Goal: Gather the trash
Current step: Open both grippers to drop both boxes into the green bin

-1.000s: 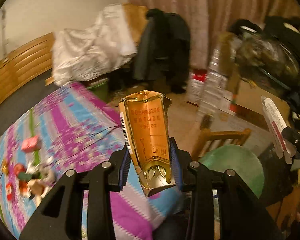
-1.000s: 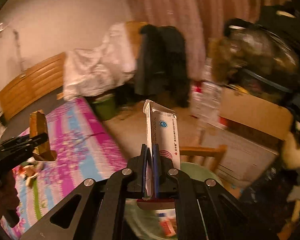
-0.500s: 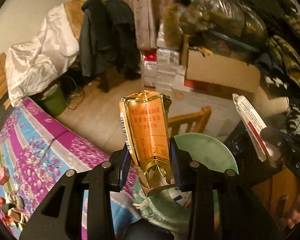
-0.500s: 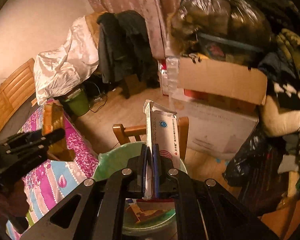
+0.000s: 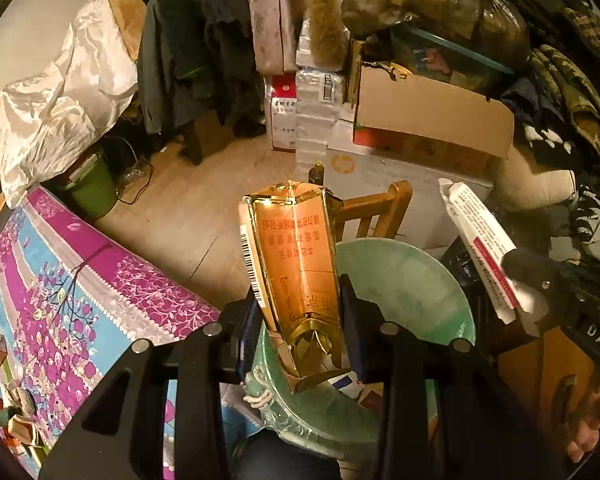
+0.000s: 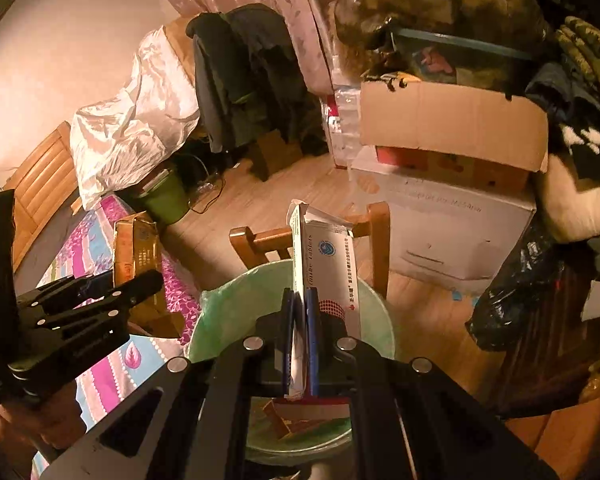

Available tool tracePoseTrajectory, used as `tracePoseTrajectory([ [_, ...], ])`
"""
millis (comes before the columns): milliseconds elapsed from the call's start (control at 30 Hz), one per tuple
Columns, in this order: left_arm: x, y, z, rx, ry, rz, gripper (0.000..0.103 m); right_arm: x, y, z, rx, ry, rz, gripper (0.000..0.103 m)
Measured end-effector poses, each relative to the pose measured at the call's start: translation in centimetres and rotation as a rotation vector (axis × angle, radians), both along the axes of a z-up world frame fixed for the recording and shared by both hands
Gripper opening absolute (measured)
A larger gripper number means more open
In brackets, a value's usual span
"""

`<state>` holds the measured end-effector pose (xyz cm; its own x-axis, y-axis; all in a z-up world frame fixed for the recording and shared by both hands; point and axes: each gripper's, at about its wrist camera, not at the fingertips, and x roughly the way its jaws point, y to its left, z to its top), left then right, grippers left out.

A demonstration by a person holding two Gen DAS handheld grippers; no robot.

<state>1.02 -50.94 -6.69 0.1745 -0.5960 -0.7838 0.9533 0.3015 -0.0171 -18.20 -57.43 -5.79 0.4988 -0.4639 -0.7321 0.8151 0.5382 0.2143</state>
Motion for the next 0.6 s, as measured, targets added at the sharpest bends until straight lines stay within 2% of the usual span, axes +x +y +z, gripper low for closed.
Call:
tracePoseTrajectory([
  [233,0.3,-0.2,-0.4,-0.014,0.061,-0.028,0.035,0.7,-0.1,-0.9,0.029,-0.02,0.023,0.008],
  [300,0.4,-0.2,-0.4,-0.034,0.108,-0.071,0.039,0.9,-0.6,-1.4,0.056,-0.034,0.025,0.009],
  [367,0.5,-0.3,-0.5,-0.04,0.15,-0.094,0.046,0.5,-1.2,-1.9,0.075,-0.051,0.002,0.028],
  [400,0.9,-0.3,-0.5,-0.047,0.178,-0.084,0.054,0.3,-1.3,-2.0,0.074,-0.059,-0.006,0.03],
  [433,1.1,-0.3,-0.4,-0.056,0.193,-0.079,0.055,0.1,-1.5,-2.1,0.071,-0.06,-0.014,0.03],
  [600,1.3,-0.2,-0.5,-0.051,0.191,-0.062,0.056,-0.4,-1.5,-2.3,0.06,-0.059,-0.027,0.03],
])
